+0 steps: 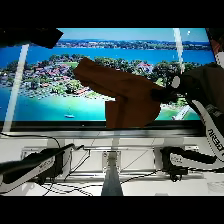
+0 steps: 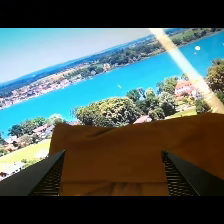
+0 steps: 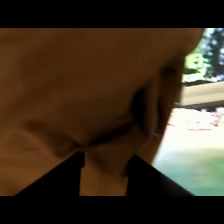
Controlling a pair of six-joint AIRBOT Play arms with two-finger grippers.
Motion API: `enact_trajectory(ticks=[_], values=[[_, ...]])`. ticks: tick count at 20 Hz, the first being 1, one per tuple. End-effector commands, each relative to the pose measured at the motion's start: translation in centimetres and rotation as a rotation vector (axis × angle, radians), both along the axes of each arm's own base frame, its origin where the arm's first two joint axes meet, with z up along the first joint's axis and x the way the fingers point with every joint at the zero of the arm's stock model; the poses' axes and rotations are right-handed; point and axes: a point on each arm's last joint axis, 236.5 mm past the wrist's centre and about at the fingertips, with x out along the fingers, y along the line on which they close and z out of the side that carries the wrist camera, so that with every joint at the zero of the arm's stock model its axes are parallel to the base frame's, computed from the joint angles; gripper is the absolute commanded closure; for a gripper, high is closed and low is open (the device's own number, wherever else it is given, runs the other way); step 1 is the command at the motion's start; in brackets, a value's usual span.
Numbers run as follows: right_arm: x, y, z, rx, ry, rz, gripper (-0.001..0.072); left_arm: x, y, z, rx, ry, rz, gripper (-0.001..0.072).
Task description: Fold the clothes and pants, and hang the long-sleeved shirts on hangers.
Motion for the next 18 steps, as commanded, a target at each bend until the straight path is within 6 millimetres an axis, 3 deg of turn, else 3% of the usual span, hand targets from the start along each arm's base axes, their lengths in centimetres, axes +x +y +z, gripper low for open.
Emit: enact_trajectory(ticks=[1, 4, 5, 6, 7, 8, 11, 12, 14, 16, 18], values=[[0.5, 1.0, 0.0, 0.046, -0.015, -0.025, 0.0696, 0.0, 0.0, 0.0, 0.001, 0.0, 0.0, 0.0009], [0.6, 1.1, 1.4, 0.046, -0.035, 0.008, 0.0694, 0.1, 0.0, 0.1, 0.0, -0.005, 0.003, 0.001], [0.9, 1.1, 2.5, 0.044, -0.056, 0.046, 0.0694, 0.4, 0.1, 0.1, -0.003, -0.01, 0.008, 0.0045], [1.6, 1.2, 4.2, 0.041, -0.094, 0.088, 0.0694, 0.5, 0.1, -0.2, -0.002, -0.004, 0.008, 0.0218], [2.3, 1.3, 6.4, 0.037, -0.144, 0.124, 0.0694, 0.7, 0.1, -0.5, -0.002, 0.005, 0.008, 0.0388], [3.2, 1.3, 9.1, 0.03, -0.21, 0.153, 0.0694, 1.0, 0.1, -0.9, -0.001, 0.014, 0.008, 0.0466], [4.3, 0.1, 18.3, -0.039, -0.426, 0.182, 0.0694, 2.2, 0.5, -3.0, 0.022, 0.055, 0.019, 0.048], [4.0, -0.5, 21.3, -0.068, -0.495, 0.183, 0.0694, 2.8, 1.2, -4.2, 0.059, 0.075, 0.033, 0.0486], [2.1, -1.1, 25.8, -0.101, -0.591, 0.204, 0.0694, 3.7, 2.6, -7.4, 0.121, 0.156, 0.075, 0.0681], [-0.5, -1.5, 27.7, -0.131, -0.612, 0.243, 0.0694, 4.4, 3.4, -11.5, 0.147, 0.279, 0.108, 0.0681], [-2.7, -1.6, 27.9, -0.131, -0.575, 0.253, 0.0694, 4.9, 3.2, -16.0, 0.145, 0.412, 0.11, 0.0679]])
